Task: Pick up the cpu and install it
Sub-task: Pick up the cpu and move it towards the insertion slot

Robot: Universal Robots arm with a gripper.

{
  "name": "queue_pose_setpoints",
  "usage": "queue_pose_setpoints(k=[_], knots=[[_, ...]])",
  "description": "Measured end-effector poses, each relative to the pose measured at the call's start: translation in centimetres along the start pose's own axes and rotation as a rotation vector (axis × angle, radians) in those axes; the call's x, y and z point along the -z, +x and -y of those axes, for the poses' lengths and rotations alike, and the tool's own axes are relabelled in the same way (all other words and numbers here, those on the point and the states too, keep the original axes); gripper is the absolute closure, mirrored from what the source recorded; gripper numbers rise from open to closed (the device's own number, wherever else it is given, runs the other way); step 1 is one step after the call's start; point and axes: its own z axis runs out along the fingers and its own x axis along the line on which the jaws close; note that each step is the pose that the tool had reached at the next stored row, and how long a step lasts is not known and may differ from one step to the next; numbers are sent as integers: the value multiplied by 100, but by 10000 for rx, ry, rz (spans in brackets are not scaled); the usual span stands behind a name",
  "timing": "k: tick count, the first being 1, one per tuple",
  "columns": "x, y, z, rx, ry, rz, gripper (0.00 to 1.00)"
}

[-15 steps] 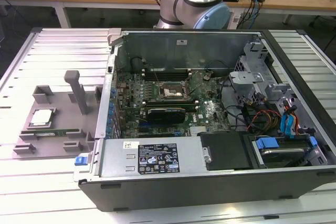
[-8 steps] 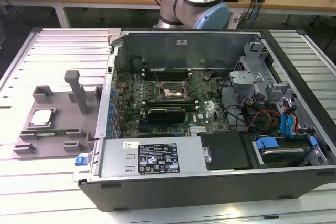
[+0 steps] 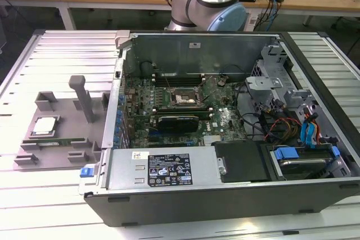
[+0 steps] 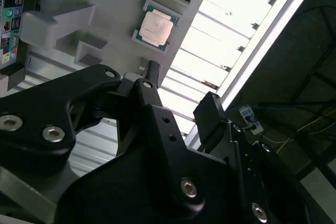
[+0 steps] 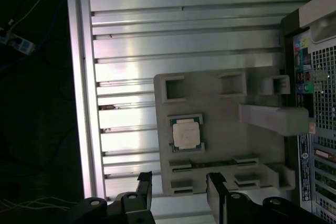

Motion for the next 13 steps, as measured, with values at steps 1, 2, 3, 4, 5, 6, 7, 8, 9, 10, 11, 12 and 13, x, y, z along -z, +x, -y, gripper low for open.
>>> queue_pose_setpoints(k=[1, 2, 3, 4, 5, 6, 7, 8, 9, 10, 11, 12, 13], knots=[[-7, 0, 0, 0, 0, 1, 46], [-12, 0, 0, 0, 0, 0, 46], [-18, 1, -1, 0, 0, 0, 46], [-21, 1, -1, 0, 0, 0, 46], [-30, 1, -1, 1, 0, 1, 46], [-37, 1, -1, 0, 0, 0, 46], [-41, 1, -1, 0, 0, 0, 46], [-45, 1, -1, 0, 0, 0, 46], [-53, 2, -2, 1, 0, 1, 46], [-66, 2, -2, 0, 0, 0, 46], [-78, 3, -2, 1, 1, 0, 46], [-83, 3, -2, 0, 0, 0, 46], [-87, 3, -2, 1, 1, 0, 46]])
